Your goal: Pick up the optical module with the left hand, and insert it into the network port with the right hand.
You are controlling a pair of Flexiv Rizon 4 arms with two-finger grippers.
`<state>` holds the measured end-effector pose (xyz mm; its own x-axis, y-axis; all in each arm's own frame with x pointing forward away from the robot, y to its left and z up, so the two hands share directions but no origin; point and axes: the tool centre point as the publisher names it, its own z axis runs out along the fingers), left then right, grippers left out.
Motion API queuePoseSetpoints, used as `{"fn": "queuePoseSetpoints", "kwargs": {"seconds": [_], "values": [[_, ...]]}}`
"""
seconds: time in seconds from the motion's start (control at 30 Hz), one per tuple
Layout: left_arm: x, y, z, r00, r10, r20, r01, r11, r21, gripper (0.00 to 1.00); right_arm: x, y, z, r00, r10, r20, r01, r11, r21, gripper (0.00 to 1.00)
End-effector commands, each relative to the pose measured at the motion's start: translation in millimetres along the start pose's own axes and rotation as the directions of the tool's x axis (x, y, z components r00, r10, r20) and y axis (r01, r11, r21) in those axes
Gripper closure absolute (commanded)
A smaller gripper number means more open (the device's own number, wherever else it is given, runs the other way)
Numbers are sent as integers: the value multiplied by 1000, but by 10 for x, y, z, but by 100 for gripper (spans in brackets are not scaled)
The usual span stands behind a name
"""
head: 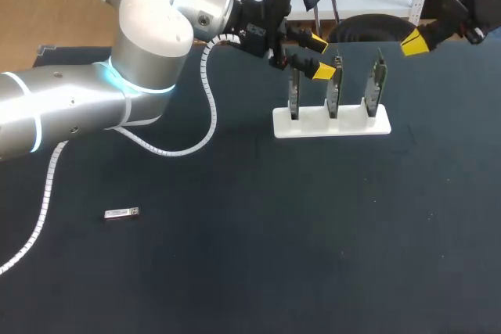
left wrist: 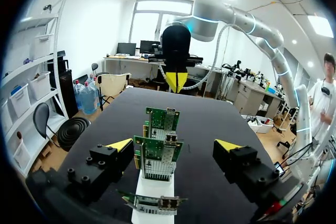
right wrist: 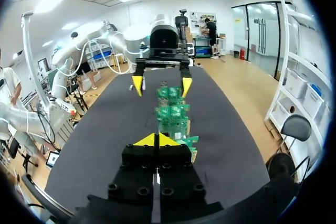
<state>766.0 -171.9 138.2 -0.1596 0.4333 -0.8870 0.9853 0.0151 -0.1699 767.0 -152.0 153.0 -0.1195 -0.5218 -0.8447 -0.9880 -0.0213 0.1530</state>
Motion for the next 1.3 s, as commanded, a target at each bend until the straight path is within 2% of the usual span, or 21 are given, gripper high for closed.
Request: {"fn": "queuePoseSetpoints", "kwargs": {"seconds": [0.03, 0.67, 0.93, 1.17, 1.3], "values": [[-5, 15, 1, 1000, 0, -3, 0, 1000, 3, 0, -20, 12, 25, 1000, 2, -7, -2, 1000, 6, 0], [-5, 15, 1, 1000, 0, -3, 0, 1000, 3, 0, -20, 12, 25, 1000, 2, -7, -2, 1000, 6, 0], [-97, -1, -53, 1000, 19, 23, -19, 1000, 2, 0, -20, 12, 25, 1000, 2, -7, -2, 1000, 6, 0], [-357, 9, -412, 994, 91, 59, -87, 994, -73, 0, -20, 12, 25, 1000, 2, -7, -2, 1000, 6, 0], [-494, -14, -723, 988, 153, 34, -147, 980, -137, 0, -20, 12, 25, 1000, 2, -7, -2, 1000, 6, 0]]}}
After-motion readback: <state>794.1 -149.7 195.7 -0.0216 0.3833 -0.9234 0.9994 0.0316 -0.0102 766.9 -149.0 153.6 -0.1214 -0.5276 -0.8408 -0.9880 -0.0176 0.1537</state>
